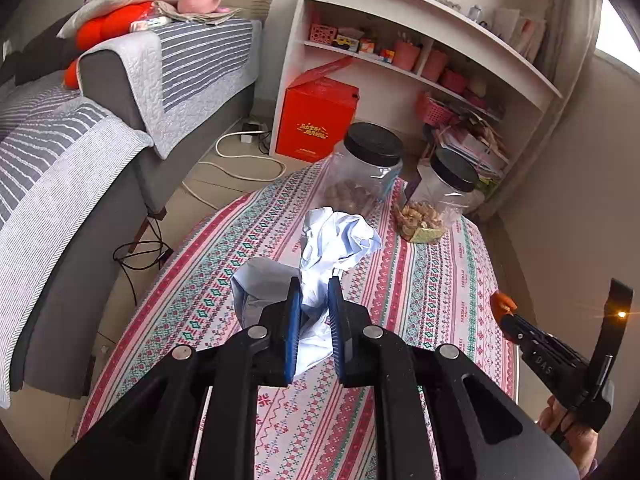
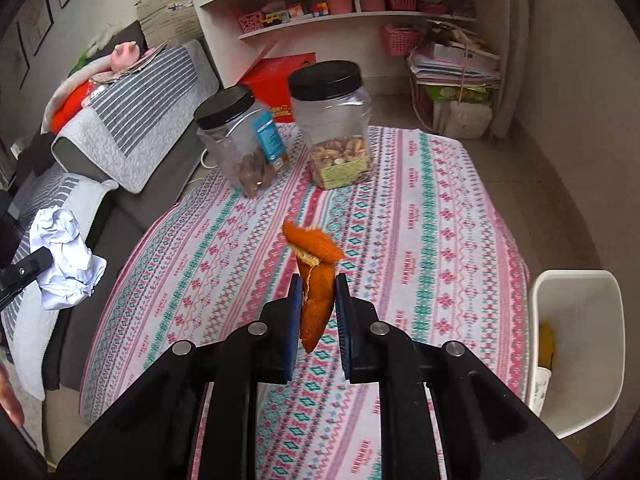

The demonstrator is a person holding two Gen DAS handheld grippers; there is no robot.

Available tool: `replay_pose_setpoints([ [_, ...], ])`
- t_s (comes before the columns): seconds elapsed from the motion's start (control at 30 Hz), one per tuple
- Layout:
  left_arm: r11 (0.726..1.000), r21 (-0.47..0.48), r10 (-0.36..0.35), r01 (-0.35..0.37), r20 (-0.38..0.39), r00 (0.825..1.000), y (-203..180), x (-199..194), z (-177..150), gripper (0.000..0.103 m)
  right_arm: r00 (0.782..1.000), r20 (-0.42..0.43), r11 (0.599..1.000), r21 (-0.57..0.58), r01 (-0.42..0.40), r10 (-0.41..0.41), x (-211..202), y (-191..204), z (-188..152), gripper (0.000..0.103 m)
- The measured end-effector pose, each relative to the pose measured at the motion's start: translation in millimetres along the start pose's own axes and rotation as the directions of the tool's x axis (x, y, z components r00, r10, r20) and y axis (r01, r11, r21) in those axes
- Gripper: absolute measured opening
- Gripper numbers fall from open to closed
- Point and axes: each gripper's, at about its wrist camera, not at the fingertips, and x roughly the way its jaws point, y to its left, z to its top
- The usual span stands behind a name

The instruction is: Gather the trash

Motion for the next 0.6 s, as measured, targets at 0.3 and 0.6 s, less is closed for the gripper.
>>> replay_pose_setpoints([
  [0.3,0.998,0.060,-0.020,0.021,-0.021,1.000,-36,14,-9,0.014,0.999,0.051,0.996,0.091,0.015,-0.020,-24,-53,-8,0.012],
  [0.6,0.992,0.119,-0.043,0.047,-0.033,0.999,-75,24,-17,0.014,0.994,0.088,0.984,0.170,0.053,-0.069,-51,-104,-11,0.011],
])
